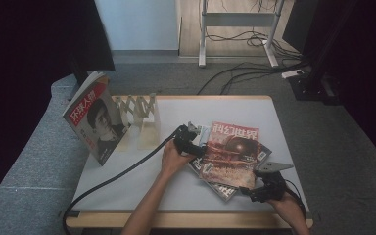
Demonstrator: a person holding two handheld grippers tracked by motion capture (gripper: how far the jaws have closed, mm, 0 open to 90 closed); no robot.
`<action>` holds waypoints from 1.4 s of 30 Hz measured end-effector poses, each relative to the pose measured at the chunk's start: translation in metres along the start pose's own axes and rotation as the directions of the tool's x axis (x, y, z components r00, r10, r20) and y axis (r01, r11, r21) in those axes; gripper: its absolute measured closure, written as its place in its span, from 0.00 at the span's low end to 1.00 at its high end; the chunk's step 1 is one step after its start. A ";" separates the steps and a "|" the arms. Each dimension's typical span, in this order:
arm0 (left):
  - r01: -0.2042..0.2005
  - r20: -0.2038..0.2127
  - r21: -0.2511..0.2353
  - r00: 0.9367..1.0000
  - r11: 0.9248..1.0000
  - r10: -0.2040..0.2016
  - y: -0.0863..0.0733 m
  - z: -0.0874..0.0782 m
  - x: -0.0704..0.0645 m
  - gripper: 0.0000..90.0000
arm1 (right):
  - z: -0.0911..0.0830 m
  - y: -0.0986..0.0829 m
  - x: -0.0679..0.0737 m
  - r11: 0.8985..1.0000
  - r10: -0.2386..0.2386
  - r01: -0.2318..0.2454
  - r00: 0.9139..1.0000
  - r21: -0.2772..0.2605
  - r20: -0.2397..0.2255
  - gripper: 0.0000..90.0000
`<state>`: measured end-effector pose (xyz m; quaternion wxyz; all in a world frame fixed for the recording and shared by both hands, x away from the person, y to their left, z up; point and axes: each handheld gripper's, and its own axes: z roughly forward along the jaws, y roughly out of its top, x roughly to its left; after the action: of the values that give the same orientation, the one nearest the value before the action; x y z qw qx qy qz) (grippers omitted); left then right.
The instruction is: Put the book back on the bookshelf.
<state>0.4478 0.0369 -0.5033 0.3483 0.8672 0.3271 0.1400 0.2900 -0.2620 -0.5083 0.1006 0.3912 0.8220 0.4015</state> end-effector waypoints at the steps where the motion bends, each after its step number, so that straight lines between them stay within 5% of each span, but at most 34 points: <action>1: 0.006 0.002 0.003 1.000 1.000 -0.006 0.001 0.002 0.000 0.17 | 0.000 0.000 0.001 1.000 0.000 0.000 1.000 0.001 -0.001 0.07; 9: 0.001 0.036 0.004 0.999 1.000 -0.001 -0.003 -0.003 -0.001 0.16 | -0.001 -0.003 0.002 1.000 -0.004 0.004 1.000 -0.003 -0.004 0.06; 28: -0.047 0.136 -0.024 0.990 0.999 0.050 -0.070 -0.059 -0.037 0.16 | -0.001 -0.002 0.004 1.000 -0.007 0.007 1.000 0.000 0.005 0.06; 32: -0.074 0.109 -0.017 0.991 0.997 0.075 -0.072 -0.060 -0.041 0.16 | -0.001 -0.002 0.005 1.000 -0.008 0.008 1.000 -0.004 0.007 0.06; 42: -0.069 0.132 -0.041 0.989 0.997 0.074 -0.071 -0.064 -0.043 0.16 | -0.002 -0.002 0.005 1.000 -0.012 0.011 1.000 -0.011 -0.003 0.07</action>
<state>0.3517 0.0797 -0.5073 0.3801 0.8792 0.2692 0.1002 0.2847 -0.2608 -0.5073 0.1036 0.3852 0.8222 0.4061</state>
